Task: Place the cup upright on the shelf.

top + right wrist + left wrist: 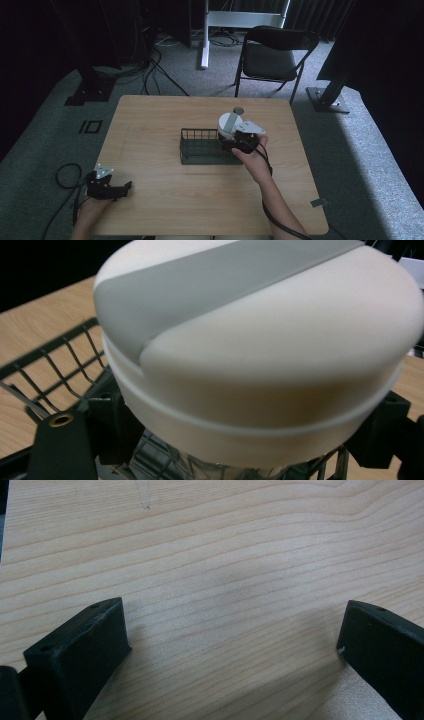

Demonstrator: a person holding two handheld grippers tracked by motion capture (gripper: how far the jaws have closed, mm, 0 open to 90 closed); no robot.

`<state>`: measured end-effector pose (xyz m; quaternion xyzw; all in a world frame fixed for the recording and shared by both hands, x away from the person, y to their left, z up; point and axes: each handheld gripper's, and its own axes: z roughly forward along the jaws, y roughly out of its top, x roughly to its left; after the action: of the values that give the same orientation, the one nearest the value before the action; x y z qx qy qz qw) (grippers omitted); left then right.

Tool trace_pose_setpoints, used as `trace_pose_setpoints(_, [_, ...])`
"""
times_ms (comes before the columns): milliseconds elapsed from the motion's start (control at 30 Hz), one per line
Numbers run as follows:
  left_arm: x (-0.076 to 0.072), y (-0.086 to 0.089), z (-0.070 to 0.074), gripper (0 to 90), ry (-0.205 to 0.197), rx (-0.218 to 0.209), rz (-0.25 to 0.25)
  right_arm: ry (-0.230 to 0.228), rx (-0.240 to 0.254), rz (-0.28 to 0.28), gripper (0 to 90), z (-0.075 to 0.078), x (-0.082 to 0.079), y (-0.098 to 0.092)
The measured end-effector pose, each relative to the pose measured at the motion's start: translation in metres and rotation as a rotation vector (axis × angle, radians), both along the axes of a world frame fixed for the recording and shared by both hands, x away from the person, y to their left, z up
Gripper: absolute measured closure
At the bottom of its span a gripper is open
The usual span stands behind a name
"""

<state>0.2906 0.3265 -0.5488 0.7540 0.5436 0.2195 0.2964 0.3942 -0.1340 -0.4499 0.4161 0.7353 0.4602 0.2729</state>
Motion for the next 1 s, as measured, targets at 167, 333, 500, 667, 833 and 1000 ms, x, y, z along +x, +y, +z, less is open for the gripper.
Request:
trace_pose_setpoints(167, [0.0,0.0,0.0,0.1,0.0,0.0,0.0,0.02,-0.016,0.022,18.4,-0.006,0.001,0.004])
trace_pose_setpoints(333, [0.0,0.0,0.0,0.2,0.0,0.0,0.0,0.045,-0.015,0.016,18.3,-0.009,0.003,0.005])
trace_pose_setpoints(500, [0.0,0.0,0.0,0.1,0.0,0.0,0.0,0.078,-0.006,0.018,18.3,-0.012,0.005,0.007])
trace_pose_setpoints(667, [0.0,0.0,0.0,0.2,0.0,0.0,0.0,0.1,-0.01,0.019,18.3,-0.015,0.005,0.008])
trace_pose_setpoints(833, [0.0,0.0,0.0,0.1,0.0,0.0,0.0,0.114,-0.024,0.025,18.3,-0.018,0.006,0.009])
trace_pose_setpoints(1000, [0.0,0.0,0.0,0.1,0.0,0.0,0.0,0.117,-0.036,0.029,18.3,-0.02,0.005,0.011])
